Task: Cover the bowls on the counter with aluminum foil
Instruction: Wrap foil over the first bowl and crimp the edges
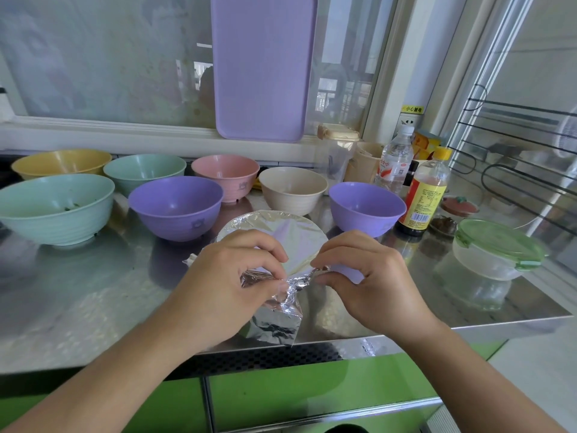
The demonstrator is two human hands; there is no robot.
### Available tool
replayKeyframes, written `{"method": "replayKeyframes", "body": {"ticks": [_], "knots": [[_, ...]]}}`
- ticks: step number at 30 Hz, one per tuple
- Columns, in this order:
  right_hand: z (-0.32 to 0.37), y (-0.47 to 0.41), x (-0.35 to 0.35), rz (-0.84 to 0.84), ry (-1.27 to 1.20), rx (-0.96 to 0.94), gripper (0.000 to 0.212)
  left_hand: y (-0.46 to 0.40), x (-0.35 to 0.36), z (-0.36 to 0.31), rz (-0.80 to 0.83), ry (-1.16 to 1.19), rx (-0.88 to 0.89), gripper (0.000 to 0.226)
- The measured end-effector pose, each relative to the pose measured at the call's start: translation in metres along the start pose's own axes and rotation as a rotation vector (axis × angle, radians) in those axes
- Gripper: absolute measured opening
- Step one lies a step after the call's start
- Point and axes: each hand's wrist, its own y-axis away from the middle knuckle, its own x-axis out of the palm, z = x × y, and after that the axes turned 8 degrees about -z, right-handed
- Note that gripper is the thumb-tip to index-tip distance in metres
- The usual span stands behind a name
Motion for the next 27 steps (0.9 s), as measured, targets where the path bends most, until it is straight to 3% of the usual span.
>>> {"method": "replayKeyframes", "body": {"ticks": [4,10,22,27], "knots": [[-0.002,0.0,-0.01,-0.01,-0.124,0.156,0.022,0.0,-0.006,0.0,0.015,0.032,-0.027,0.021],[0.0,-0.002,-0.003,-0.008,-0.038,0.06,0.019,-0.002,-0.012,-0.002,0.044,0.044,-0.058,0.021],[0.013,0.005,0.008,-0.006,0.022,-0.086,0.005,0.005,0.008,0.0,-0.09,-0.234,0.194,0.021],[0.008,0.003,0.003,0.022,0.024,-0.081,0.009,0.006,0.007,0.002,-0.095,-0.2,0.196,0.019]]}}
